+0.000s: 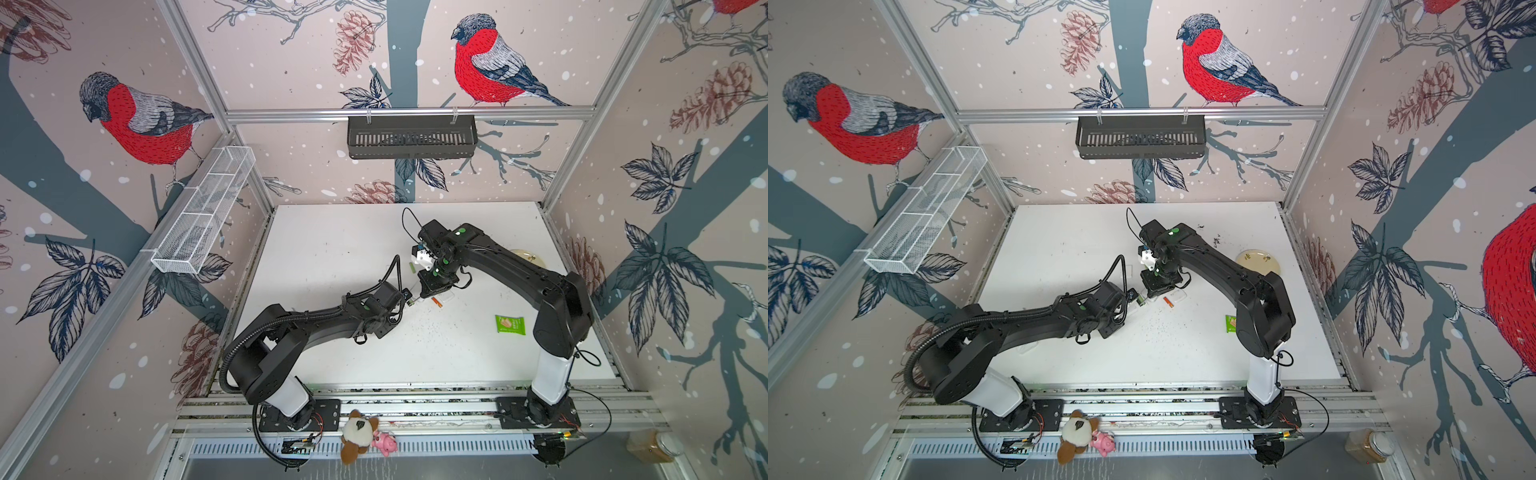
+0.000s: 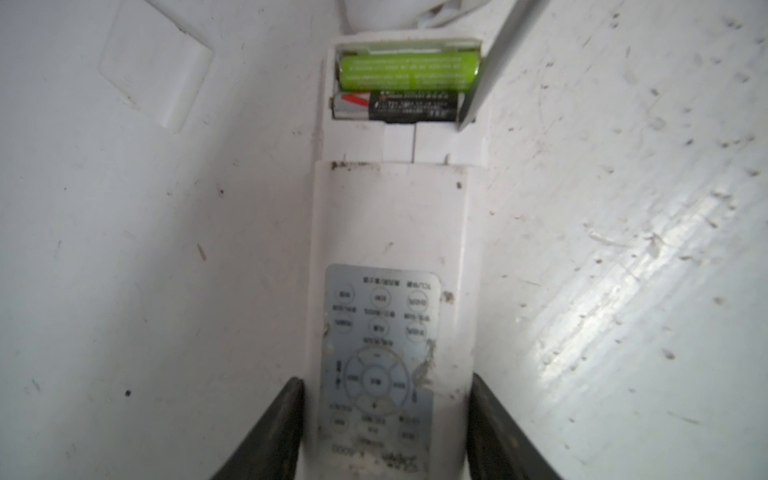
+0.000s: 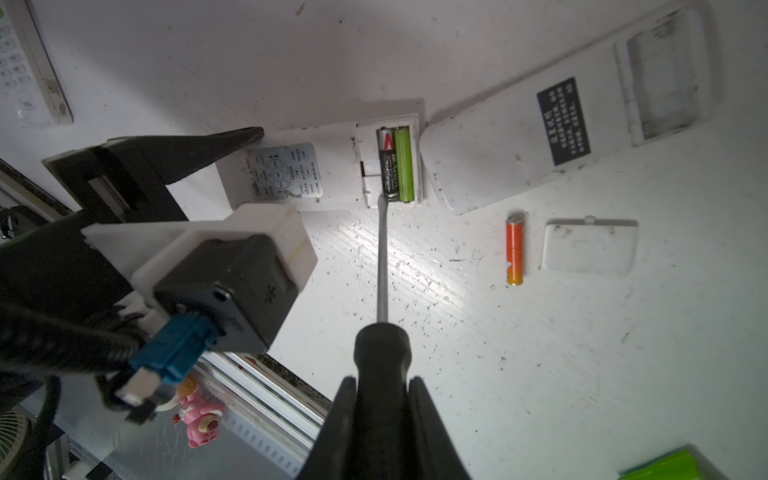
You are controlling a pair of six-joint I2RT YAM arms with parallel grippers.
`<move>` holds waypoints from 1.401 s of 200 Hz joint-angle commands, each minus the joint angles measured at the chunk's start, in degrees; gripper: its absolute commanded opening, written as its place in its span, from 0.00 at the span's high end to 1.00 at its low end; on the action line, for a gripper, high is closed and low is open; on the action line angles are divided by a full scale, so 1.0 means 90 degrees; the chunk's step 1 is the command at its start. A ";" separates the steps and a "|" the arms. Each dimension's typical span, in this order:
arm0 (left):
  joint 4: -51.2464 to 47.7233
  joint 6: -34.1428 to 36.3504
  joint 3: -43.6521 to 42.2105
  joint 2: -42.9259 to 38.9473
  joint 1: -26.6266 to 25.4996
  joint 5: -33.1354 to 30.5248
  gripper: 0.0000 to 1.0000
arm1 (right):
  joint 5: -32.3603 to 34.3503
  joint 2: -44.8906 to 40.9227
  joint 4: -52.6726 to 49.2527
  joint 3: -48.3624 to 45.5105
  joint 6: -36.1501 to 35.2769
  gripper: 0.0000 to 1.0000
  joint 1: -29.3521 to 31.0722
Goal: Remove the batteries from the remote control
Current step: 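Insert the screwdriver tip beside the black battery with the right gripper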
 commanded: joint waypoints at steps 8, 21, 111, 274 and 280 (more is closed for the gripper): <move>-0.0701 0.0231 -0.0082 0.0071 -0.0005 -0.0180 0.79 | 0.0150 0.0058 -0.0191 0.0006 0.0016 1.00 0.0037; -0.0702 0.0226 -0.0081 0.0069 -0.0022 -0.0187 0.80 | 0.0197 0.0045 -0.0226 0.0027 0.0033 1.00 0.0024; -0.0694 0.0226 -0.0098 0.0088 -0.0082 -0.0299 0.82 | 0.0377 -0.0010 -0.0339 0.0096 0.0083 1.00 0.0016; -0.0695 0.0207 -0.0072 0.0127 -0.0175 -0.0349 0.84 | 0.0235 0.0047 -0.0203 -0.0015 0.0084 0.99 0.0057; -0.0695 0.0214 -0.0064 0.0129 -0.0179 -0.0334 0.84 | 0.0224 0.0049 -0.0193 -0.0029 0.0086 0.99 0.0066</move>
